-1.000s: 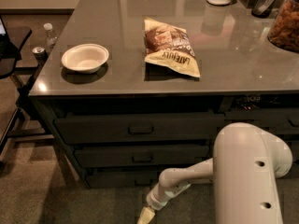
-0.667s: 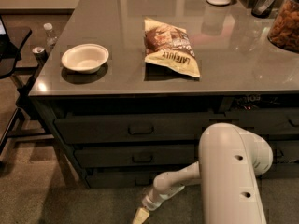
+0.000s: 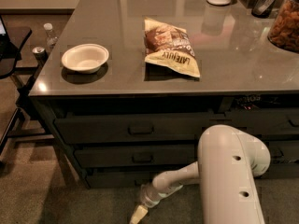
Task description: Open bottom drawer
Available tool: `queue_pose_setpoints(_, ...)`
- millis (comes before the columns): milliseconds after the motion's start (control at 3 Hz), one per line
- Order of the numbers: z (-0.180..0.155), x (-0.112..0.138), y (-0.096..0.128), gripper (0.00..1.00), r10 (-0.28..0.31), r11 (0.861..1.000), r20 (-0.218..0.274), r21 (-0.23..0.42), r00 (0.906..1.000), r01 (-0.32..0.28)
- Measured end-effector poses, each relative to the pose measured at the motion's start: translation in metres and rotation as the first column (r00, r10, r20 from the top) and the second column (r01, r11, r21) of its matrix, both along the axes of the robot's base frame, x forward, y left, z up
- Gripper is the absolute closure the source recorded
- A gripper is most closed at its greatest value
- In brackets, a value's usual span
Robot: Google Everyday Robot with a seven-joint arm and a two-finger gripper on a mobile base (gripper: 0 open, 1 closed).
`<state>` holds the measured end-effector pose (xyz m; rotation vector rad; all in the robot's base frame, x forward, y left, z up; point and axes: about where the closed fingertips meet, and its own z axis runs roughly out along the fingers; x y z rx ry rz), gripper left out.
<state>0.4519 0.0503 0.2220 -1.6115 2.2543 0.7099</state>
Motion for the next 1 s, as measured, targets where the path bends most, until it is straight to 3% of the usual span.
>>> queue_pose_setpoints(333, -0.044, 0.046, 0.002, 0.0, -0.003, 1.0, 0.052, -0.016, 0.9987, 0.004)
queue_pose_setpoints(1000, -0.063, 0.046, 0.0, 0.0, 0.016, 0.999, 0.033, -0.037, 0.9993, -0.014)
